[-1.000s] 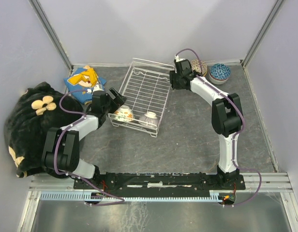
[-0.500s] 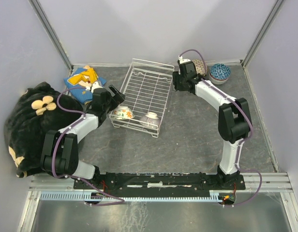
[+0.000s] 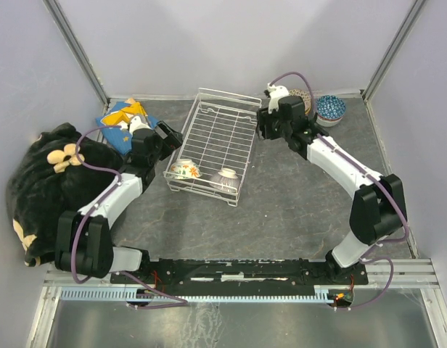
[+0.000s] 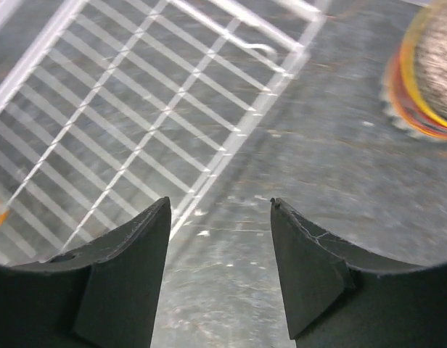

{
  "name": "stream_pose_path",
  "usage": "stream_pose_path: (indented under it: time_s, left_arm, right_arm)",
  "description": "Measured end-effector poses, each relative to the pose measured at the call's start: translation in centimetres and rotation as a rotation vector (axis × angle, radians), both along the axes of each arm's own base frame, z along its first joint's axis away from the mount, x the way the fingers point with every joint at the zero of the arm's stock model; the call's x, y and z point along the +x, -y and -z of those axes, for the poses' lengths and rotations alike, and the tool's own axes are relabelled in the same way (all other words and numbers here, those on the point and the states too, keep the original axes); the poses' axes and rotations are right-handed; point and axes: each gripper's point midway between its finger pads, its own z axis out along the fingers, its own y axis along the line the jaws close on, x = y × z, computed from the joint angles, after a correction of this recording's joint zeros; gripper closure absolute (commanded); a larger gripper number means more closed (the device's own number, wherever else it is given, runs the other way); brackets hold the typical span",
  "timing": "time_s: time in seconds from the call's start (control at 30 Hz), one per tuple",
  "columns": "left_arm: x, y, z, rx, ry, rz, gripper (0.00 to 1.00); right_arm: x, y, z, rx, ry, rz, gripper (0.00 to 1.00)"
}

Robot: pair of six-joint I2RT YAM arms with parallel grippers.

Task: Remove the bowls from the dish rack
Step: Pick up the bowl from the dish rack.

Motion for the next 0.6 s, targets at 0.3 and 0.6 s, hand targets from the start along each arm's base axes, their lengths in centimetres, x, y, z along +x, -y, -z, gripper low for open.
stream_pose_path:
  time_s: [0.3,0.6]
  left_arm:
    - [-1.5,0.1,-2.7,0.005,0.064,0.037,0.01]
    - [-2.4,0.7,-1.1,0.003,0.019,0.078,0.01]
  right_arm:
    - [-6.5,-11.1,-0.5,0.072,0.052,-0.608,0.31]
    - [-9.3,-16.0,2.0,0.06,0.034,-0.952,0.29]
